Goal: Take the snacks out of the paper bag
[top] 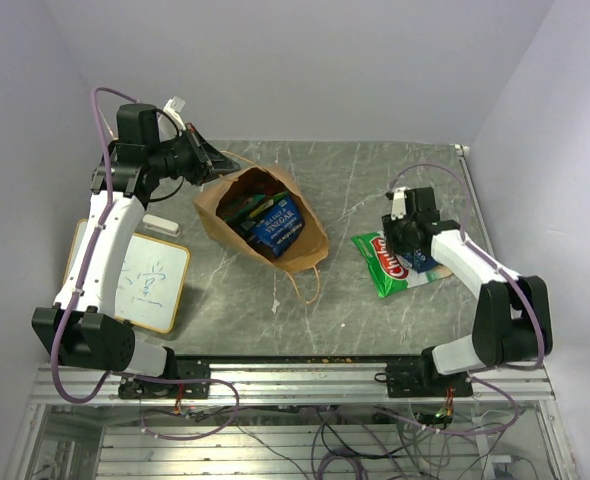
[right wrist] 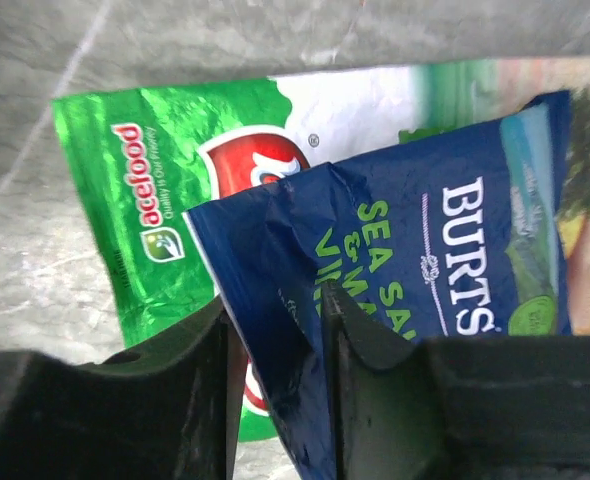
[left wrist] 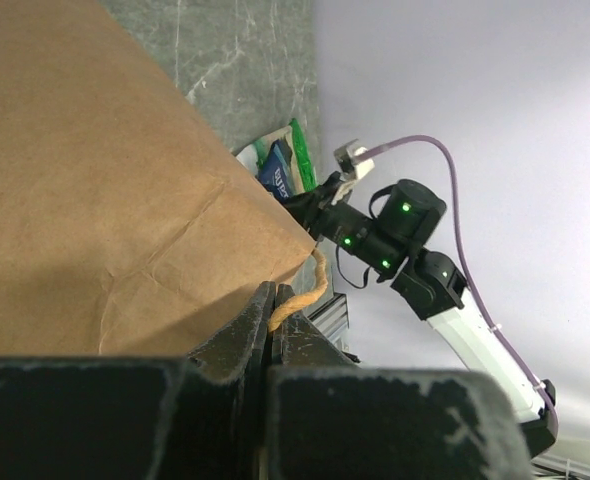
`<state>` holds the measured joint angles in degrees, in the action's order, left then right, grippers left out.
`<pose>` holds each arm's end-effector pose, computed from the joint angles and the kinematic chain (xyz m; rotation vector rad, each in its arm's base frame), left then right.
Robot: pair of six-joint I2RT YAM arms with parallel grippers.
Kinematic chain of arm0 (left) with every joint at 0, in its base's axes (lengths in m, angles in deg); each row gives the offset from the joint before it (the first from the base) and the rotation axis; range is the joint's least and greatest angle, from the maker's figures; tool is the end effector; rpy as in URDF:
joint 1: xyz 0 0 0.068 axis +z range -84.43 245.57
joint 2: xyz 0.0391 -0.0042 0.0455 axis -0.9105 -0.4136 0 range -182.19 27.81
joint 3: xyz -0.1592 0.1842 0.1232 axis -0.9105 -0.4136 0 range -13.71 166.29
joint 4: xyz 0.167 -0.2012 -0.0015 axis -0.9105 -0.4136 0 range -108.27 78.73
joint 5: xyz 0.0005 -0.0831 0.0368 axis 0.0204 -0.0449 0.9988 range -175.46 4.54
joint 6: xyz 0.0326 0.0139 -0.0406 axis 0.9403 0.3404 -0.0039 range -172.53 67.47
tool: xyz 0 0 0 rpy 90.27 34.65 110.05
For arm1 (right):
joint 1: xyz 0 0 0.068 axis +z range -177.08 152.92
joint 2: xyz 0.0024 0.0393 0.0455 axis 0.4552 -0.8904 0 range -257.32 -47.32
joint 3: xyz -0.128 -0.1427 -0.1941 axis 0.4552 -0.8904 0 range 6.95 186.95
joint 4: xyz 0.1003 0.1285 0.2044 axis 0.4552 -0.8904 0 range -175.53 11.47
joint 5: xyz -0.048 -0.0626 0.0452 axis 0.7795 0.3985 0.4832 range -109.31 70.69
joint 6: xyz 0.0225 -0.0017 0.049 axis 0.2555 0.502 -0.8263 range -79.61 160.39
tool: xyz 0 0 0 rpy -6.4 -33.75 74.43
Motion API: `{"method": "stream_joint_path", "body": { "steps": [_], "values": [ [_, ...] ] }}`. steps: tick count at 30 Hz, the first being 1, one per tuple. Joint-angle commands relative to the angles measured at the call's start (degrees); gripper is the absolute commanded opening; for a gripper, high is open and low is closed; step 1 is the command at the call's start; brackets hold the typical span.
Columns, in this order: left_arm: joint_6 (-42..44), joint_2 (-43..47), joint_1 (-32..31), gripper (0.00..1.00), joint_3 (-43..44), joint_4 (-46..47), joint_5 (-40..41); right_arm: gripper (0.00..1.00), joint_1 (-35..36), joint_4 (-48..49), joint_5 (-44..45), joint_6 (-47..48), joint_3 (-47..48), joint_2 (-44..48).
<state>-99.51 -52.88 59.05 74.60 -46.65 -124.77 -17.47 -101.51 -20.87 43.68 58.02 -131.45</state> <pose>0.2974 -0.0567 0.4188 -0.3063 2.1620 -1.2608 0.2880 0.0497 0.2018 -0.2970 2.5330 0.0777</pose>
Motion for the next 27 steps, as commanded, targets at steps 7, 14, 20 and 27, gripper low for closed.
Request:
{"method": "stream_joint_path", "body": {
  "steps": [7,14,20,27],
  "values": [
    [-1.0,1.5,0.5,0.07,-1.8,3.1,-1.9,0.47,0.2,16.1,-9.4,4.2,-3.9,16.2],
    [-2.7,1.3,0.5,0.07,-3.2,5.3,-3.4,0.59,3.8,29.1,-33.0,11.2,-4.1,18.8],
    [-2.9,1.4,0.4,0.07,-3.7,5.6,-3.7,0.61,20.1,26.1,-38.8,33.1,0.5,17.1],
    [-3.4,1.8,-0.1,0.07,-4.9,6.6,-4.5,0.61,34.6,26.7,-31.5,46.0,7.3,8.3]
  ]
}}
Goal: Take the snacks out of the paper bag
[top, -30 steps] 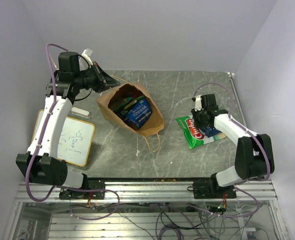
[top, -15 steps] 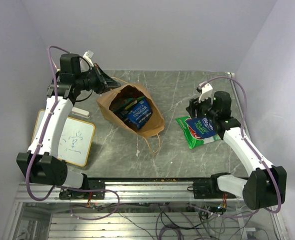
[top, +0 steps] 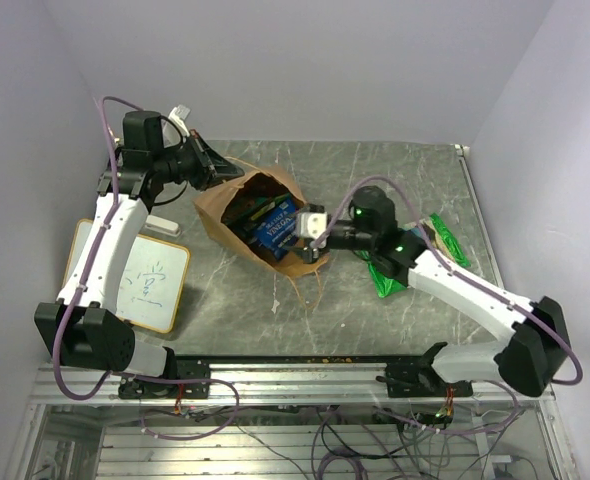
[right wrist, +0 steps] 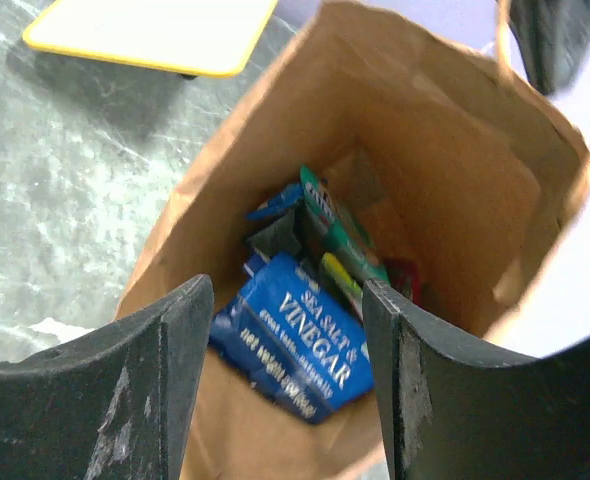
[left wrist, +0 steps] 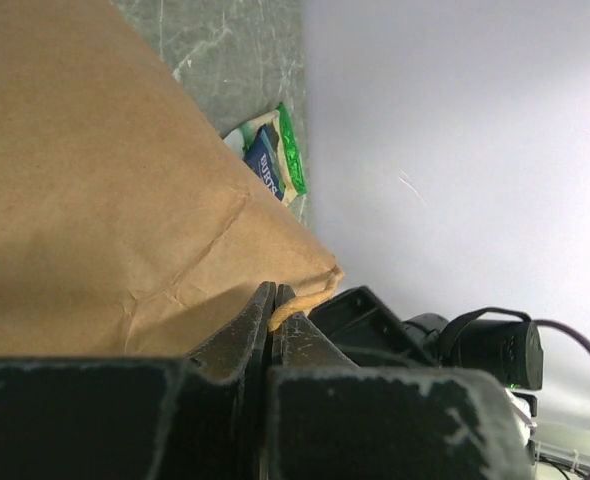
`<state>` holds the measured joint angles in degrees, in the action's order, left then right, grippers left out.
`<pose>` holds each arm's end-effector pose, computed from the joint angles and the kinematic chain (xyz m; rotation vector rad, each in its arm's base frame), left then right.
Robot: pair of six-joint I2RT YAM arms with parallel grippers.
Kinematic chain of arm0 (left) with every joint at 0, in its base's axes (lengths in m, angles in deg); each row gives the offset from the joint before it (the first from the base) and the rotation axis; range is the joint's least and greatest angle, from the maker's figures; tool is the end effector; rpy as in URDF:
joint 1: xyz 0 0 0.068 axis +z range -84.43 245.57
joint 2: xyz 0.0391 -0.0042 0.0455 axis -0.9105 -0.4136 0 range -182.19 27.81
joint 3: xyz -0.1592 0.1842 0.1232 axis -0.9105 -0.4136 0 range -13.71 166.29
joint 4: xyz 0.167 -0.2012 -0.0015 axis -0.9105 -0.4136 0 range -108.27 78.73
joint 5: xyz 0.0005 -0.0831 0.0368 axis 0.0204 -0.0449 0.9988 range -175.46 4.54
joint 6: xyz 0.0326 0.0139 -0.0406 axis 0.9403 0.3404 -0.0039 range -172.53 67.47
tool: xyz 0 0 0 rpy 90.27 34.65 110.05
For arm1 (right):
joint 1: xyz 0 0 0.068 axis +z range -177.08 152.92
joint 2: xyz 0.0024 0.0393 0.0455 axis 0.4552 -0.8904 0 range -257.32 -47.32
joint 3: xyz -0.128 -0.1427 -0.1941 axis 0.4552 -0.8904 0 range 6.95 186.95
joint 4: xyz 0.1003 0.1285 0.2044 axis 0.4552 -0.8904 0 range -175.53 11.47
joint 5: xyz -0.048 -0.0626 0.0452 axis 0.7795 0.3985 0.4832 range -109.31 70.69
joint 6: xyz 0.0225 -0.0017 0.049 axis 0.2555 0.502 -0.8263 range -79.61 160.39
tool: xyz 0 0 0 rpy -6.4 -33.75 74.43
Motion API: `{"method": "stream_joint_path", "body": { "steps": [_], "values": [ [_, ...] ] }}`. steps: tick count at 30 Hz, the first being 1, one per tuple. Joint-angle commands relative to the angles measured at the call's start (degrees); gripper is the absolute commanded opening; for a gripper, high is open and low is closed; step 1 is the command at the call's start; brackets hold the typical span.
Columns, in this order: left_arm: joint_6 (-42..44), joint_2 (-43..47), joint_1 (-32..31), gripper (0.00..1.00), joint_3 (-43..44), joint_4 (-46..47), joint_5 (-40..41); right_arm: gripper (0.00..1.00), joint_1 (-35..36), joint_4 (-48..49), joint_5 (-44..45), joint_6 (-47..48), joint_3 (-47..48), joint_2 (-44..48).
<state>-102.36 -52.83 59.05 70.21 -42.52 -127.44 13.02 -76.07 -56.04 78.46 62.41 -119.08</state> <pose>0.3022 -0.0585 0.4009 -0.3319 2.1775 -1.3351 0.2073 0.2023 0.3285 -1.4531 1.0688 0.6037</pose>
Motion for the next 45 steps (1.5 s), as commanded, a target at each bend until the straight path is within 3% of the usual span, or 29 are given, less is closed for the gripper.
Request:
{"method": "stream_joint_path", "body": {
  "steps": [1,8,15,37,45],
  "values": [
    [-0.5,1.8,-0.2,0.07,-0.4,2.5,-1.8,0.61,5.0,2.1,5.2,12.5,3.7,-5.4],
    [0.3,1.8,-0.8,0.07,0.8,1.0,-1.7,0.49,7.1,3.2,13.1,25.7,8.3,-16.2],
    [0.6,1.4,-1.2,0.07,1.6,0.9,-2.0,0.46,7.3,0.2,19.2,33.8,15.9,-26.0],
    [2.7,0.5,-2.0,0.07,3.0,-1.8,-2.0,0.46,7.1,0.7,23.6,33.5,29.5,-45.7],
    [4.5,0.4,-2.0,0.07,4.3,-4.0,0.2,0.26,7.1,1.5,23.3,32.0,29.3,-45.4]
  ]
}}
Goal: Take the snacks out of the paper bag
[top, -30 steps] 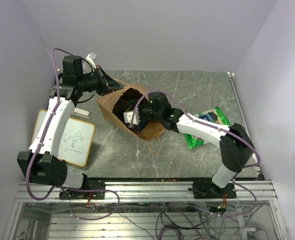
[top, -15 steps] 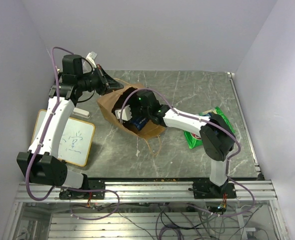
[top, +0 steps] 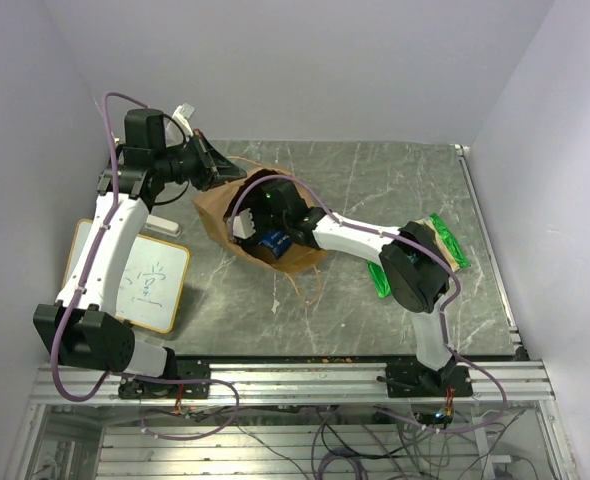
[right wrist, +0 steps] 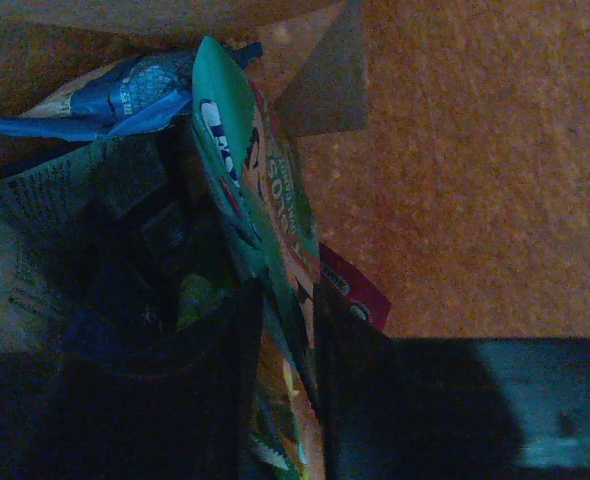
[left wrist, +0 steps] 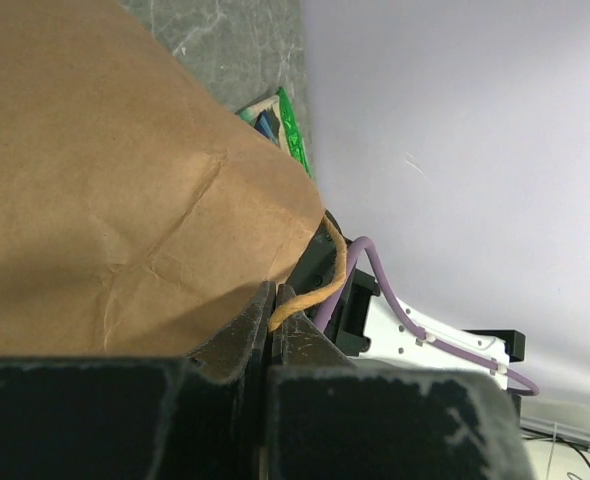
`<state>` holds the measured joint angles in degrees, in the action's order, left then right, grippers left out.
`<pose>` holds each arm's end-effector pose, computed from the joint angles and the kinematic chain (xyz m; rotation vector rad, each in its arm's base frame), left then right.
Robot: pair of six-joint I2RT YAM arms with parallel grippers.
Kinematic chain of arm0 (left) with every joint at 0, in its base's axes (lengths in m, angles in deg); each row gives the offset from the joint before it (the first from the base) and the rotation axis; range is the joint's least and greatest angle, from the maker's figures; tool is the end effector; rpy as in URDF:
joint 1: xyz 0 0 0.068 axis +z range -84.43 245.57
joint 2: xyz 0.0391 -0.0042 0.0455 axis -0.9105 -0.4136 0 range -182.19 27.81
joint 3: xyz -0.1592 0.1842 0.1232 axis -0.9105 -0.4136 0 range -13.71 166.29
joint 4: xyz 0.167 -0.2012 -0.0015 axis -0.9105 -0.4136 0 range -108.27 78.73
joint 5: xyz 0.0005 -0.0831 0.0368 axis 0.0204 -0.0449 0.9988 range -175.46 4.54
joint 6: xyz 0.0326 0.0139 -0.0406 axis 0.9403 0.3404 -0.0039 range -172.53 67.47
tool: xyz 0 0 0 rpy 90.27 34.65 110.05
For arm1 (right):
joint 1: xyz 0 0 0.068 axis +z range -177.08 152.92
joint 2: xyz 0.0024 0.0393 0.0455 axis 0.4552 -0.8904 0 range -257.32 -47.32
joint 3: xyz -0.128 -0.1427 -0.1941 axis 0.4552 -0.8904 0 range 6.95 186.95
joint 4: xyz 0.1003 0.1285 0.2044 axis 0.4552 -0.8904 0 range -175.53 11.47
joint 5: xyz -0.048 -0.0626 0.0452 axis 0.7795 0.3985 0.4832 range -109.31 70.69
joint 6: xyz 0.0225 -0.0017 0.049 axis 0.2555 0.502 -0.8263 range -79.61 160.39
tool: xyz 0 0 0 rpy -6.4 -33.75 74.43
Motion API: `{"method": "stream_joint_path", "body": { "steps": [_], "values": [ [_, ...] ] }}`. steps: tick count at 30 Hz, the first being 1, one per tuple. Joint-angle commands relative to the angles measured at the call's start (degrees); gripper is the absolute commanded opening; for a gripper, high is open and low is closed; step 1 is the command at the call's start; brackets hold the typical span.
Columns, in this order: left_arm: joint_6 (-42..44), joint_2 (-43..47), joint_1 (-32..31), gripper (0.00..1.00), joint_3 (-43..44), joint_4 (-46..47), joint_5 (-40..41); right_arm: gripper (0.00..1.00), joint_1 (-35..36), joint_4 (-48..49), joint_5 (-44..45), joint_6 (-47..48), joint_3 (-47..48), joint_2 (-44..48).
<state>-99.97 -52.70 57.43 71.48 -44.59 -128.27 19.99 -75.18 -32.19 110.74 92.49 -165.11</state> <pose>0.2971 -0.0669 0.4058 -0.2525 2.1964 -1.3424 0.3194 0.3549 0.2145 -1.8290 0.9513 -0.0175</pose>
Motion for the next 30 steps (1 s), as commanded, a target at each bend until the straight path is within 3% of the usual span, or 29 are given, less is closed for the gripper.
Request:
{"method": "stream_joint_path", "body": {
  "steps": [1,6,19,30],
  "values": [
    [2.4,0.2,-0.4,0.07,3.2,-2.2,1.6,0.20,0.1,0.6,-0.5,-0.2,-1.0,1.0],
    [2.5,0.2,-0.3,0.07,3.7,-2.4,2.9,0.00,0.1,1.9,-0.5,-1.1,-2.5,4.9],
    [0.2,2.1,1.1,0.07,0.3,0.8,4.2,0.00,-0.2,-0.1,-2.9,-8.0,-10.6,17.9],
    [1.4,0.9,1.7,0.07,4.2,-2.3,4.7,0.00,-0.3,-4.6,-8.2,-14.2,-15.7,29.5]
  ]
}}
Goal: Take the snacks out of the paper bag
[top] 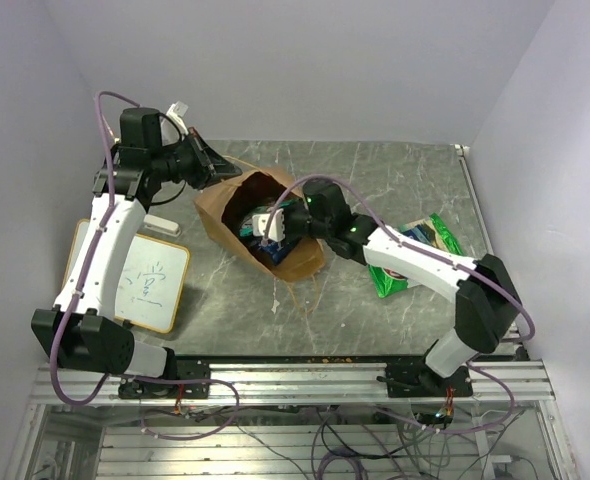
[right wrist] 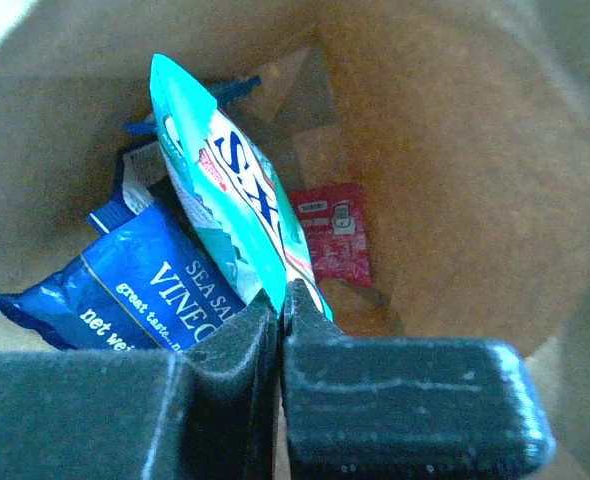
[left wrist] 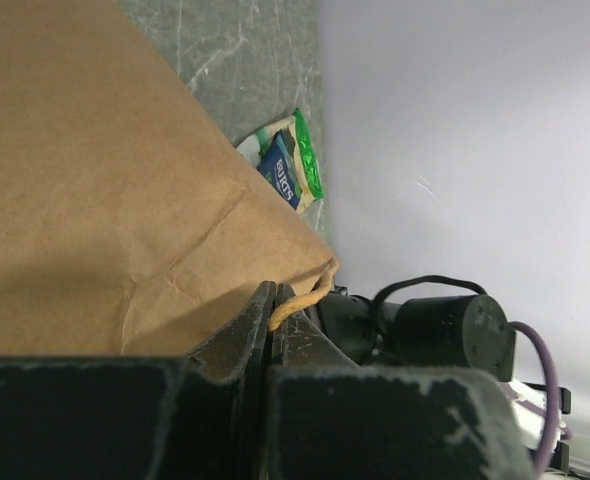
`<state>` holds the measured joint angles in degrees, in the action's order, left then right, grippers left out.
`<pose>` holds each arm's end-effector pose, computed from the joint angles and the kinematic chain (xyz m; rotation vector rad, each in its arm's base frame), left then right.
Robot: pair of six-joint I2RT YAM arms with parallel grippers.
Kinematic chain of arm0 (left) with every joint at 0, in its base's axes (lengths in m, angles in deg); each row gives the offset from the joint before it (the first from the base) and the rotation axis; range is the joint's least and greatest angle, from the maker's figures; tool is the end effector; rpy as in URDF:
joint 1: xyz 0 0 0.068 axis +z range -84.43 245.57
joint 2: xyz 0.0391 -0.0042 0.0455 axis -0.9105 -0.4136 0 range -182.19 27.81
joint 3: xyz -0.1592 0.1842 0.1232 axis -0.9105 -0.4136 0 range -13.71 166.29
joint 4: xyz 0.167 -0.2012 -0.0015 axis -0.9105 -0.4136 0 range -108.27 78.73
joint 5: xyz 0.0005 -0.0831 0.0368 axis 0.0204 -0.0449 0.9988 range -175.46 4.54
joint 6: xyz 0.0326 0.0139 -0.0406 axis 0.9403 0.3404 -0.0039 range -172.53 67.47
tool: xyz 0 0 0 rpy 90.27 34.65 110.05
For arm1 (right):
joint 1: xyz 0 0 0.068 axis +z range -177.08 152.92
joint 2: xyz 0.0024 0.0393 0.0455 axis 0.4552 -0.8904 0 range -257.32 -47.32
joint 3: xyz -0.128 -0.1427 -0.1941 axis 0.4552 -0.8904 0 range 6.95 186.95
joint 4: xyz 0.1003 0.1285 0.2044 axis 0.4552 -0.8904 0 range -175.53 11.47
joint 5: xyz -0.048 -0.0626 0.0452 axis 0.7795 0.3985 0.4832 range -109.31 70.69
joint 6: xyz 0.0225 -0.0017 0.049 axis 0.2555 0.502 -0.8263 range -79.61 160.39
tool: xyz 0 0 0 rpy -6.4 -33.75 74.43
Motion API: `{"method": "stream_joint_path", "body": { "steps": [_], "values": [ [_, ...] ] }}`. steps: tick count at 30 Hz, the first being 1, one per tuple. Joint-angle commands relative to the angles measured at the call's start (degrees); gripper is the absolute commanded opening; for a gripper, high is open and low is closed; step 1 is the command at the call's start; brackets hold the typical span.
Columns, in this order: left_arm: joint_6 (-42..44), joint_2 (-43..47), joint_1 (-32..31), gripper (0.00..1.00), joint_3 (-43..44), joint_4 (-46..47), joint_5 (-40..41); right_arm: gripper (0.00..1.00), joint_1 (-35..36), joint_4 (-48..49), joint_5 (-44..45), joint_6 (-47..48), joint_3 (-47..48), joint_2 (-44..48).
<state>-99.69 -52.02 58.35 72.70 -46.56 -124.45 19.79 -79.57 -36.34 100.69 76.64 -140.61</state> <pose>0.2938 -0.0598 0.4123 -0.3115 2.1816 -1.2630 0.2535 0.2858 0.2889 -1.7018 1.0197 0.1455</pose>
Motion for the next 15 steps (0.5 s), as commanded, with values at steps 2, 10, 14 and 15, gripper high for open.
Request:
{"method": "stream_joint_path", "body": {
  "steps": [2,10,14,15],
  "values": [
    [1.1,-0.6,1.1,0.07,3.3,-0.2,0.6,0.00,-0.1,-2.1,-5.1,-5.6,1.4,6.6],
    [-0.3,-0.5,1.3,0.07,1.8,1.0,0.0,0.00,-0.1,-8.2,-6.2,-13.4,5.0,18.5],
    [0.4,-1.5,1.5,0.07,2.3,-0.3,-0.6,0.00,-0.1,-9.3,-3.7,-16.5,6.1,24.0],
    [0.6,-1.7,1.5,0.07,2.5,-0.4,-0.7,0.00,0.0,-9.8,-2.5,-17.7,6.8,25.2]
  ]
}}
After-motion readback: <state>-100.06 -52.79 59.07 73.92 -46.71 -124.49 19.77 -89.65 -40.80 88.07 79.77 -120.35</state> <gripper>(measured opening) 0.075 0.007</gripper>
